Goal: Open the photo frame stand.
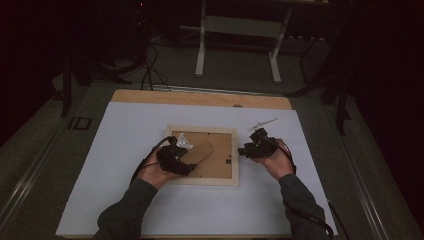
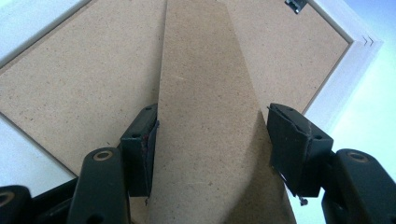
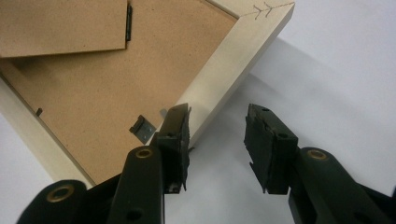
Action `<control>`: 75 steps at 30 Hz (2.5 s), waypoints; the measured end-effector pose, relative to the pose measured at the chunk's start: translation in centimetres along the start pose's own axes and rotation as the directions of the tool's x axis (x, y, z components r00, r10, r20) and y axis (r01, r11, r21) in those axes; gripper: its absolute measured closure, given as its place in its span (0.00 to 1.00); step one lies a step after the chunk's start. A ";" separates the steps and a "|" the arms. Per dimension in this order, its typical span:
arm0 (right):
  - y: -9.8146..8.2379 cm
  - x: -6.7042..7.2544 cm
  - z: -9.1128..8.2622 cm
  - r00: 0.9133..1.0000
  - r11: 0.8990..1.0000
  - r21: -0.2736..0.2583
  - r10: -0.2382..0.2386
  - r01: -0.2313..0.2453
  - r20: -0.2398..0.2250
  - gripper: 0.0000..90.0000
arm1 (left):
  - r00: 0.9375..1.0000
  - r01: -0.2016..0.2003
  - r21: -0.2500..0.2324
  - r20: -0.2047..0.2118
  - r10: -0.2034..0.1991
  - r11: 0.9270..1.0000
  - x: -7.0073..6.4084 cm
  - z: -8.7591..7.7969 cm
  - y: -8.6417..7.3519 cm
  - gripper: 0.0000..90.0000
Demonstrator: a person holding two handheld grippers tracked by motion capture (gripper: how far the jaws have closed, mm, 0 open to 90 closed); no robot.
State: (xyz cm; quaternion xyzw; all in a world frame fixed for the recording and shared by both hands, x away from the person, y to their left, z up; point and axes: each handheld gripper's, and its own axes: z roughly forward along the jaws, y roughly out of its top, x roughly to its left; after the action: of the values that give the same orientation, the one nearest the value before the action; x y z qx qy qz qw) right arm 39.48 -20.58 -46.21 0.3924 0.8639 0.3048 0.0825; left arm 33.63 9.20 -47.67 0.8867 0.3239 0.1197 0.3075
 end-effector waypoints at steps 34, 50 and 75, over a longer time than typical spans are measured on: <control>1.3 -2.1 2.9 0.967 0.986 0.063 0.163 -0.154 -0.195 0.54 | 0.999 -0.026 -0.024 -0.030 0.025 0.999 -0.6 -0.3 -0.2 0.44; 0.5 -2.7 3.7 0.925 0.967 0.084 0.253 -0.239 -0.283 0.60 | 1.000 -0.029 -0.036 -0.012 0.028 0.999 -0.4 -0.5 -0.3 0.44; 0.3 -2.2 3.4 0.935 0.969 0.042 0.246 -0.244 -0.255 0.60 | 0.937 0.237 -0.004 0.265 -0.227 0.972 3.7 -0.2 -0.8 0.47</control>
State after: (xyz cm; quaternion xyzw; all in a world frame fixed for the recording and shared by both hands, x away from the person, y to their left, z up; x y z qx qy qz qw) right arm 42.45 -20.52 -48.99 0.4541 0.8131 0.3571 -0.0712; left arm 35.96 12.11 -47.98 0.8447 0.3804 -0.0304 0.3754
